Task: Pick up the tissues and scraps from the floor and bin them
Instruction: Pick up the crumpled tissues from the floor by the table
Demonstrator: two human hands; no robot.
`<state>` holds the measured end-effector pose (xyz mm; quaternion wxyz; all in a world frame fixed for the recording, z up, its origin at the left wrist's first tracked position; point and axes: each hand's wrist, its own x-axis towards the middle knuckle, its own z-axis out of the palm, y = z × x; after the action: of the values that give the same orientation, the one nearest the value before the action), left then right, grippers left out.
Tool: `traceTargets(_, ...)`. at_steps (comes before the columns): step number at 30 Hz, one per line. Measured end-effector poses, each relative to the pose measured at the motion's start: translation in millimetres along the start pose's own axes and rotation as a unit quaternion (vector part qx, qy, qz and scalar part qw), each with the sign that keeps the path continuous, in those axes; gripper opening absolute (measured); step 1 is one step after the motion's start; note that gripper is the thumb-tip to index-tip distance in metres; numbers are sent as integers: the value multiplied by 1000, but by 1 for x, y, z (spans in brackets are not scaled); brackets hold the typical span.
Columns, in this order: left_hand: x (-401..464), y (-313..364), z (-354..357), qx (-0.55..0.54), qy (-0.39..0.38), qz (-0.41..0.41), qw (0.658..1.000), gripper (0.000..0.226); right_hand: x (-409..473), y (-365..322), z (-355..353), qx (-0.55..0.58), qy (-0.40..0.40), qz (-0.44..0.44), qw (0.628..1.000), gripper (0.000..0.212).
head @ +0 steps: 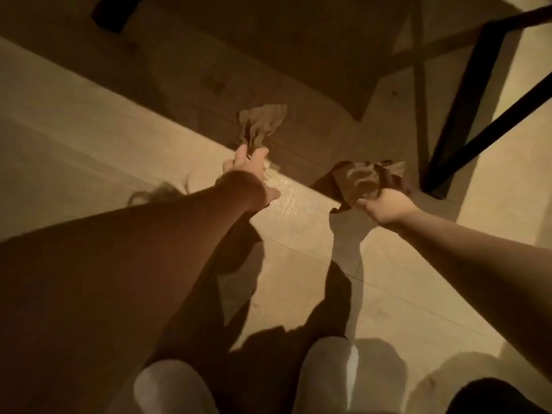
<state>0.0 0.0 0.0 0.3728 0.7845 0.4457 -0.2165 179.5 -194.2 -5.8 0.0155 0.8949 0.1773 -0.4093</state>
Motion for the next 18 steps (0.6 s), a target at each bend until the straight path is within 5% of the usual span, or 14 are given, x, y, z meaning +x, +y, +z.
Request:
traceTargets(5,53,3,18,187,125,24,974,46,50,2,20,23,102,-24,994,117)
traceTargets(7,65,0,23,221,108,42,968,56,63,5,25,9,106,-41,994,121)
traceTargets(9,69,-2,25,233,102,48,966,62,68,4,25,-15,118,-44,992,107)
traceTargets(13,50,-15,34,197,144,63,968,34,57,-1,29,10,140,-31,990,62)
traceTargets(18,-30,-55,26,85,40,-30,995,41,-17,-18,17,31,43,-12,999,26)
